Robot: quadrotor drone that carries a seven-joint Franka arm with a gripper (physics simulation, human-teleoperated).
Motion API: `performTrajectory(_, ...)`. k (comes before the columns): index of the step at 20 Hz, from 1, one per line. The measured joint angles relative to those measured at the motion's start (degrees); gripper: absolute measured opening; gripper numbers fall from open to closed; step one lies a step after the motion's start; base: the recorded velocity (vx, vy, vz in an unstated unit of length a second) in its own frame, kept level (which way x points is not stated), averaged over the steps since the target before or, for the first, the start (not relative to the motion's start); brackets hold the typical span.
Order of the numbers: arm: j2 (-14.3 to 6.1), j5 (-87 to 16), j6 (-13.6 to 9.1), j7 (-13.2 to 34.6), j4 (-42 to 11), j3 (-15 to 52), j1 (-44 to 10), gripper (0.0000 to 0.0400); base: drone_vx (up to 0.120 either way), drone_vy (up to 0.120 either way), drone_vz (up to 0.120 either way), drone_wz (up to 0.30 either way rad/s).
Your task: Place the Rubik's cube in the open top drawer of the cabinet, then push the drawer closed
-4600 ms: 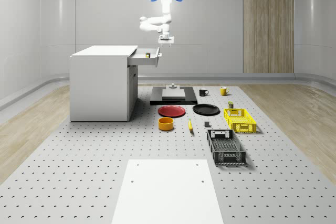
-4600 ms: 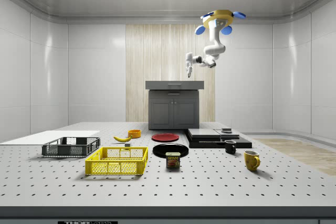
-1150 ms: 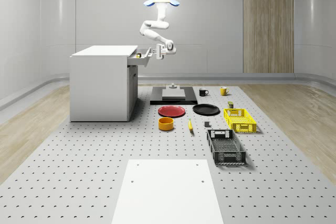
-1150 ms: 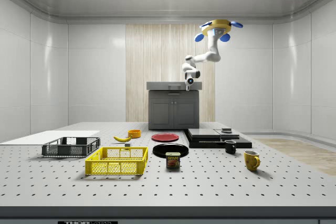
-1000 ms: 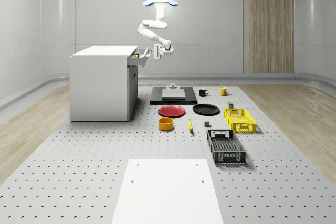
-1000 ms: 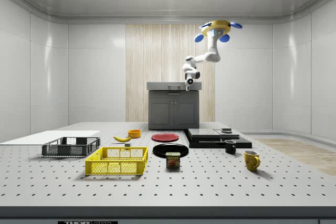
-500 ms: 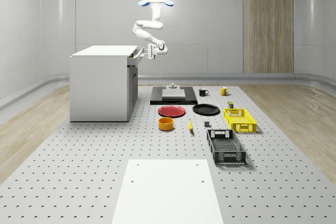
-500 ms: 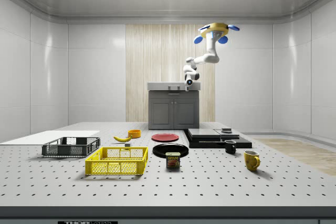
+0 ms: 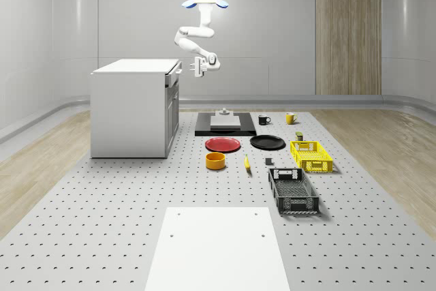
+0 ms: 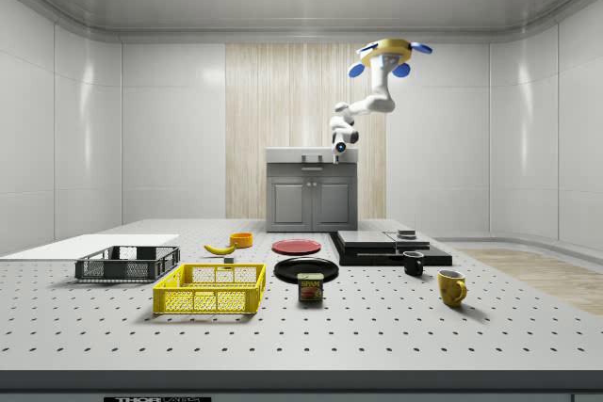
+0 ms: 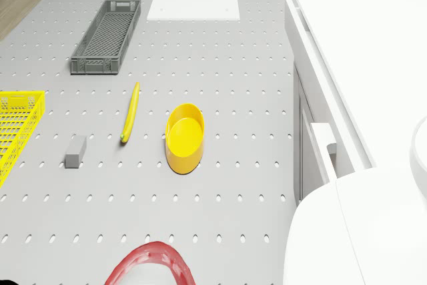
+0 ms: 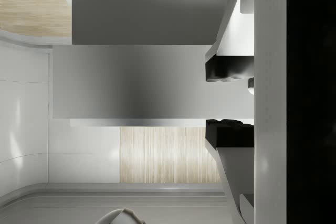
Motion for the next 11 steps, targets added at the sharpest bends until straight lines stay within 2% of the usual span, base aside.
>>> performTrajectory(1, 0.0, -0.1, 0.0, 0.0, 0.0, 0.0, 0.0, 0.0105, 0.000, 0.080, 0.000, 0.000)
performTrajectory(11, 0.3, -0.6, -0.3, -0.4, -0.1, 0.0, 0.3, 0.0105, 0.000, 0.000, 0.000, 0.000)
